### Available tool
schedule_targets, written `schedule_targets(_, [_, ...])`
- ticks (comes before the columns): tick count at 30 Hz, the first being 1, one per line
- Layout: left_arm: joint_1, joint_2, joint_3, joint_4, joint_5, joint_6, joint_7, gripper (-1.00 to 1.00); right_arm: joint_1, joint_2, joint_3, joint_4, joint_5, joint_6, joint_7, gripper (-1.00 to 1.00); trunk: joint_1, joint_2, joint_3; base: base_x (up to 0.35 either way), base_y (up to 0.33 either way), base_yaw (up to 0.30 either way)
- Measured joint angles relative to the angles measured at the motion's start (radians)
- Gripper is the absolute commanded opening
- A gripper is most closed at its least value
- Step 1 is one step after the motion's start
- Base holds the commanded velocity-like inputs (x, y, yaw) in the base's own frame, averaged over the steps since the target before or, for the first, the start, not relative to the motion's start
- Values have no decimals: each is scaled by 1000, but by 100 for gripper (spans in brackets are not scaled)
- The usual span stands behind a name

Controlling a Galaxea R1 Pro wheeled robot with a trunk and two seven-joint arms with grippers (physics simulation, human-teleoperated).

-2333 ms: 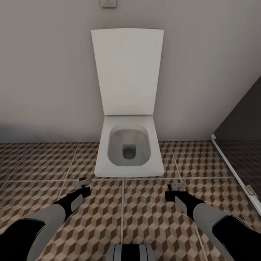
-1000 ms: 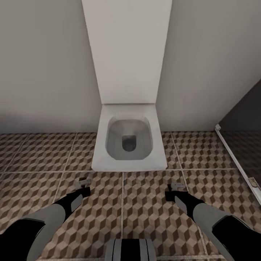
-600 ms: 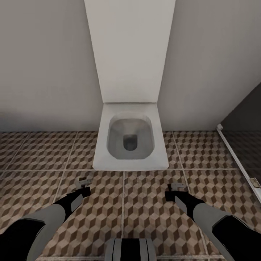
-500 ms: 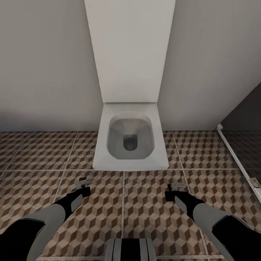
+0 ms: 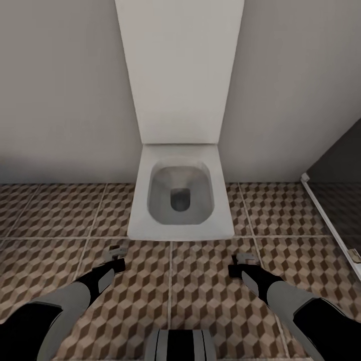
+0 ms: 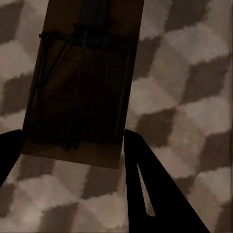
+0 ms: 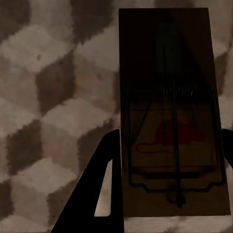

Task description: Take the four mousetraps from the cabinet in the bathroom and place them on the bathroom floor. Make sure all four end up on the same floor surface, and ensure that at least two of them are either under or directly next to the same bathroom sink.

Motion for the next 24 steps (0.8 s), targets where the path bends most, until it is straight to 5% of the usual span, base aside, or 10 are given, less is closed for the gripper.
schedule_targets(8, [0,0,0,0,0,0,0,-100,0,0,0,0,-1,0,0,-100,0,0,0,231,0,0])
schedule_targets(24, [0,1,0,0,0,0,0,-100,0,0,0,0,-1,0,0,-100,0,0,0,22,0,0])
